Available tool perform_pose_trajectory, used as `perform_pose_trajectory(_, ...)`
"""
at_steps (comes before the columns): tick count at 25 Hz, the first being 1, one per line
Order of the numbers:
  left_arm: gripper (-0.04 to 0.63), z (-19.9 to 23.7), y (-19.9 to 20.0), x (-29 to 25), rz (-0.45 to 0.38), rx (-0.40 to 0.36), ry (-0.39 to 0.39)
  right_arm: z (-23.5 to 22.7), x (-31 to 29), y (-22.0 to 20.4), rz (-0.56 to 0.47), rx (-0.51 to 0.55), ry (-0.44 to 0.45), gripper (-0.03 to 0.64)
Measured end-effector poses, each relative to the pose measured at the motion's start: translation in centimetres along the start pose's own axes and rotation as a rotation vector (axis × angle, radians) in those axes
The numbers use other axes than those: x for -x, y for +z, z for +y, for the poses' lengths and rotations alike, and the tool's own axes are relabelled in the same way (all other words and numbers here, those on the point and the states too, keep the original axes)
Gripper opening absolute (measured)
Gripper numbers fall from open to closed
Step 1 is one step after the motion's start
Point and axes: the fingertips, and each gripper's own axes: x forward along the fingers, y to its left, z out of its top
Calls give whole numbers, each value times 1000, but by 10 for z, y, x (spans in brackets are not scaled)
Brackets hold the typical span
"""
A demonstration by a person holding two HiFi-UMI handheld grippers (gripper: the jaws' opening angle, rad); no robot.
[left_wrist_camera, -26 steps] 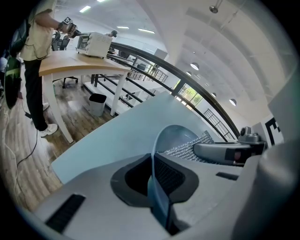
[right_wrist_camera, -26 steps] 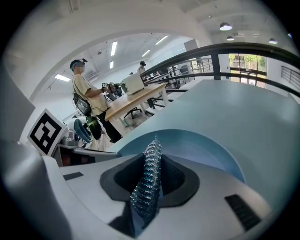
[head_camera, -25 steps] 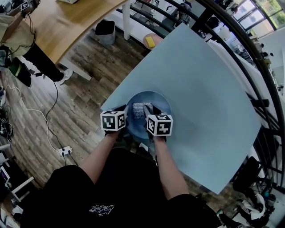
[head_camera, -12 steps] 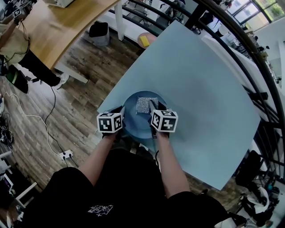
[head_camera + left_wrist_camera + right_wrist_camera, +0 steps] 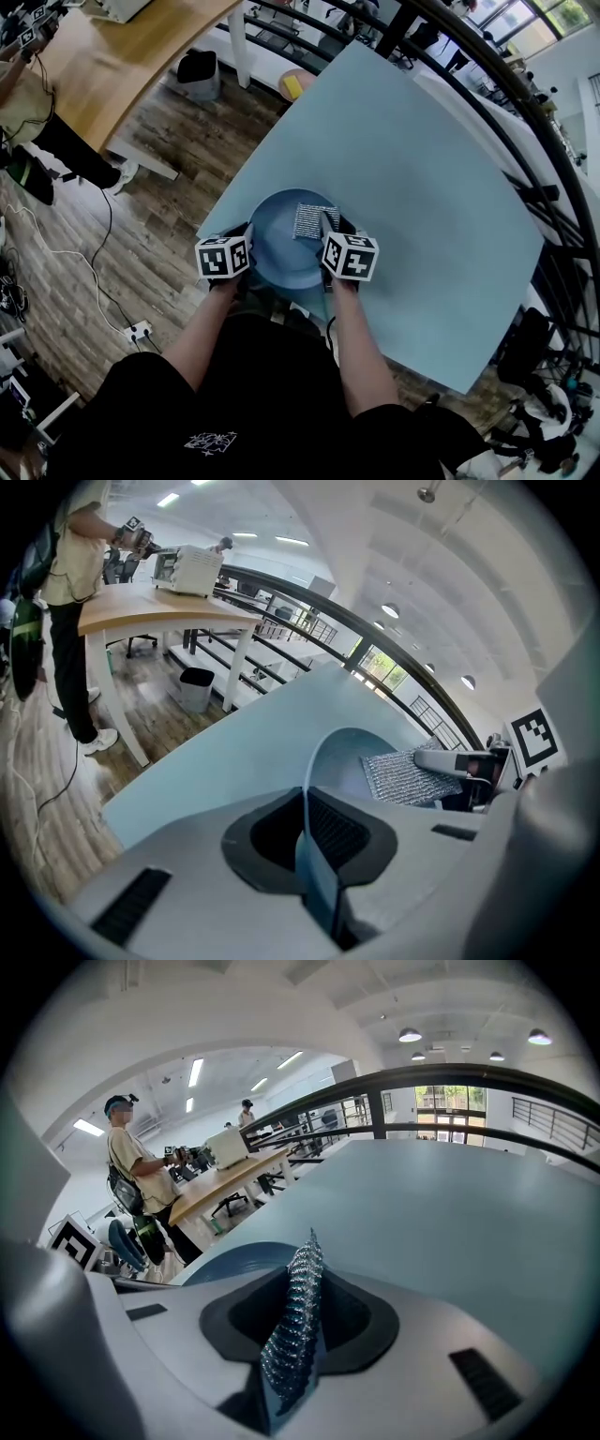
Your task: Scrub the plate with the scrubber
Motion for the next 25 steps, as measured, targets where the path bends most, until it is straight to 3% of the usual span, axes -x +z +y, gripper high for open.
perform_pose_trajectory(13,20,1,-1,-2,-9,17,34,-36,33,-13,12,31,-71,95)
perform_pose_trajectory(25,21,-1,3,-3,-29,7,62,-44,58,-36,40,36,-52,94)
